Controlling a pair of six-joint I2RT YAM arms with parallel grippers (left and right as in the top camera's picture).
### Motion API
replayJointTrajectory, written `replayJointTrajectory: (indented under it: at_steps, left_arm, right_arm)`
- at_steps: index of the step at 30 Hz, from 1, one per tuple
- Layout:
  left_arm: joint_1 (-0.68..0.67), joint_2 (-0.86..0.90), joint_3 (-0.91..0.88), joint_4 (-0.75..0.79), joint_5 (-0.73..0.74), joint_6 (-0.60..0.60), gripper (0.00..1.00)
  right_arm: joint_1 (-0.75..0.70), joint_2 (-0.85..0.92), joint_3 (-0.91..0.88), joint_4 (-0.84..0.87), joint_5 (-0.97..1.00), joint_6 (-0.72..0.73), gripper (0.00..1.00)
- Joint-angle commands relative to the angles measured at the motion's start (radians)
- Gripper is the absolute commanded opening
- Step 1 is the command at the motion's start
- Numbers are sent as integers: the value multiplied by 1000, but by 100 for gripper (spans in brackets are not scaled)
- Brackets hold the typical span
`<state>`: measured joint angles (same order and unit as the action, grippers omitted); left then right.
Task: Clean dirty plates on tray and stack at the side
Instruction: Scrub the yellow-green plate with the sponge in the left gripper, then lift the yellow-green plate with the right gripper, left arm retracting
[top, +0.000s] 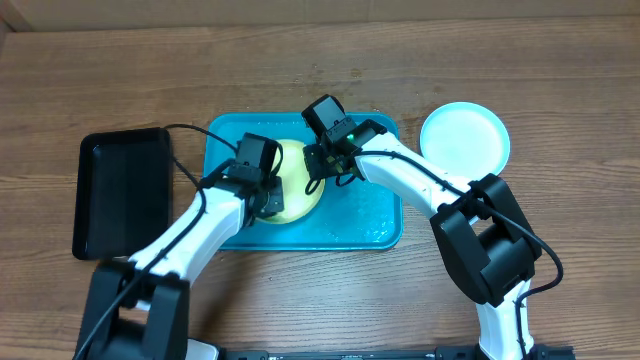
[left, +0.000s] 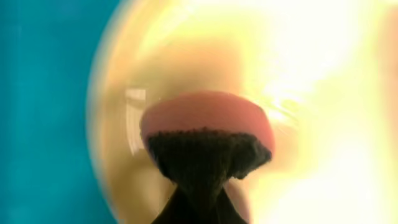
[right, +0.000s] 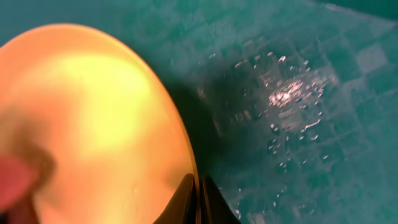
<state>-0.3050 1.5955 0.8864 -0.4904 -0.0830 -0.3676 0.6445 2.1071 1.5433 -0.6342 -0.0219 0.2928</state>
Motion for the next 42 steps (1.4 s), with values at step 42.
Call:
replayJointTrajectory:
  at_steps: [42]
  left_arm:
    - [786, 72, 3, 264, 0, -74, 22]
  right_arm:
    - [365, -253, 68, 203, 1051, -782, 4]
